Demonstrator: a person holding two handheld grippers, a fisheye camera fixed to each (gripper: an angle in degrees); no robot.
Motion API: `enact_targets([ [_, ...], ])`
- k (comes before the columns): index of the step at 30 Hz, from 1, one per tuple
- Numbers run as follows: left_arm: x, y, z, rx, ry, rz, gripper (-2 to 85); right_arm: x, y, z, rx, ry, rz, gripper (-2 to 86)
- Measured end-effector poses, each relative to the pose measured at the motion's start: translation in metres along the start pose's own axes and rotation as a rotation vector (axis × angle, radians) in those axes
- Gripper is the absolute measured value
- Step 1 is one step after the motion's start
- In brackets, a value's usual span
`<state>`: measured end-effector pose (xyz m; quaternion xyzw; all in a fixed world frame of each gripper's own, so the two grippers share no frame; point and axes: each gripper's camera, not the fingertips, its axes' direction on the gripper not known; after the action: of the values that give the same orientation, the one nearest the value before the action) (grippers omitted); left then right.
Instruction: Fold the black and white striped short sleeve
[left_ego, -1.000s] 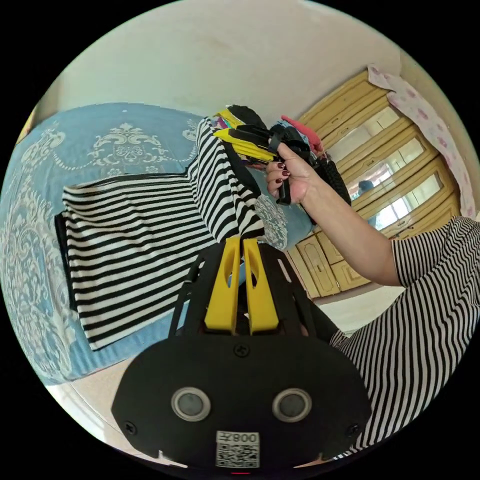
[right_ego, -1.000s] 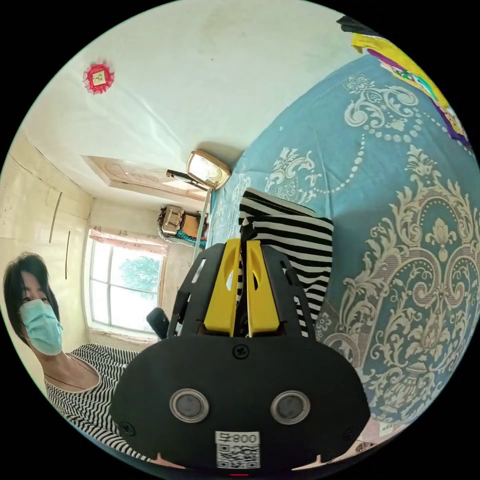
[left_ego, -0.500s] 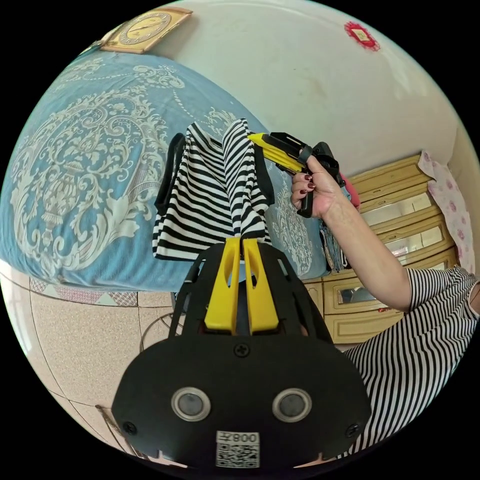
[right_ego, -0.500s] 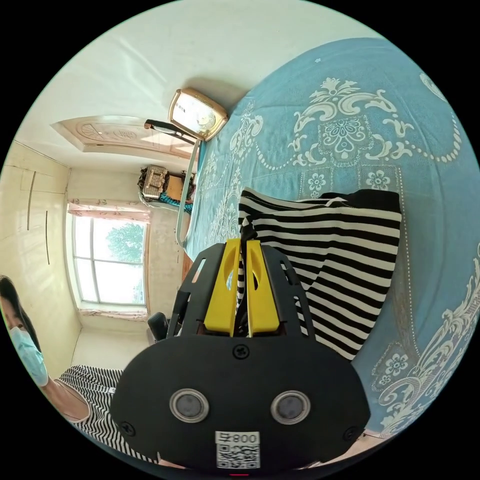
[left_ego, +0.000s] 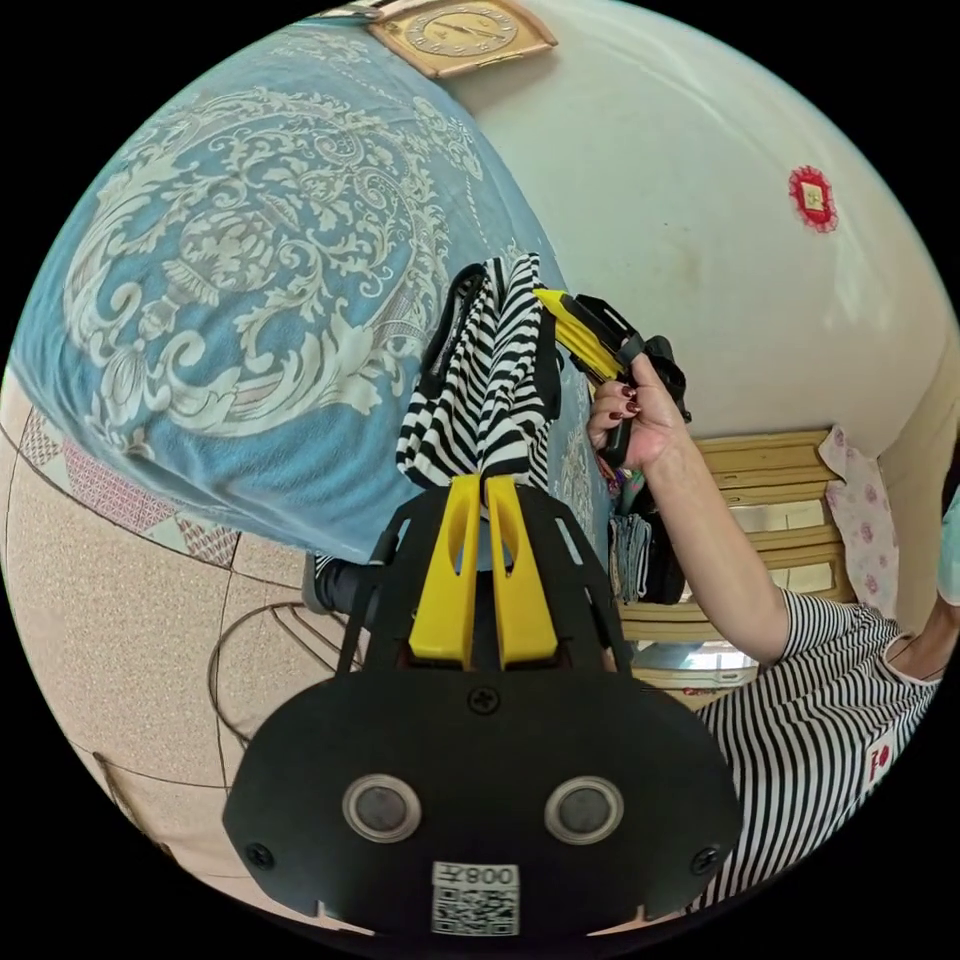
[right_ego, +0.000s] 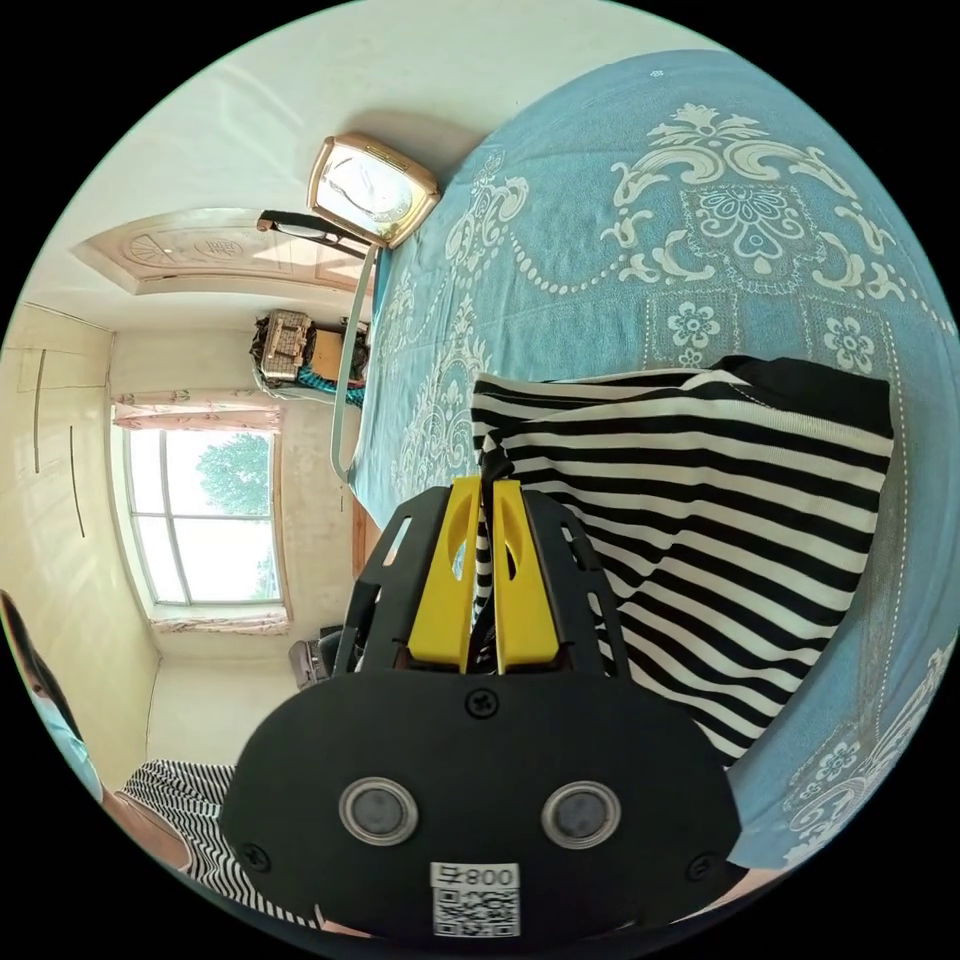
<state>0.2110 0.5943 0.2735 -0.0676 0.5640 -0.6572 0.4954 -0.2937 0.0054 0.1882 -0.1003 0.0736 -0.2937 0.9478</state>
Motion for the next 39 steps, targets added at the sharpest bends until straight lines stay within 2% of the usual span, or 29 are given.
enact_targets([
  [5, -0.032, 0.004, -0.026, 0.063, 0.073, -0.137, 0.9, 0.002, -0.012, 0.018, -0.015, 0.011, 0.020, 1.9],
  [11, -0.043, 0.015, -0.057, 0.119, 0.078, -0.184, 0.3, 0.000, -0.021, 0.024, -0.012, -0.030, 0.014, 2.3],
  [15, -0.023, 0.014, -0.069, 0.110, 0.050, -0.084, 0.2, -0.004, -0.021, 0.016, -0.001, -0.072, -0.023, 2.7],
  [20, 0.025, -0.002, -0.047, -0.022, -0.042, 0.157, 0.1, -0.005, -0.017, 0.007, -0.003, -0.019, -0.066, 3.2],
  [23, 0.038, -0.011, -0.029, -0.075, -0.153, 0.220, 0.2, -0.009, -0.024, 0.016, -0.033, -0.028, -0.086, 3.9],
  [27, 0.037, -0.018, -0.028, -0.059, -0.298, 0.193, 0.2, -0.017, -0.041, 0.033, -0.101, 0.024, -0.094, 5.0],
  [36, 0.030, -0.009, -0.049, -0.016, -0.246, 0.149, 0.1, -0.008, -0.034, 0.016, -0.072, 0.028, -0.125, 3.0],
  [39, 0.031, -0.007, -0.048, -0.025, -0.267, 0.149, 0.2, -0.004, -0.012, 0.030, -0.123, -0.023, -0.141, 1.9],
])
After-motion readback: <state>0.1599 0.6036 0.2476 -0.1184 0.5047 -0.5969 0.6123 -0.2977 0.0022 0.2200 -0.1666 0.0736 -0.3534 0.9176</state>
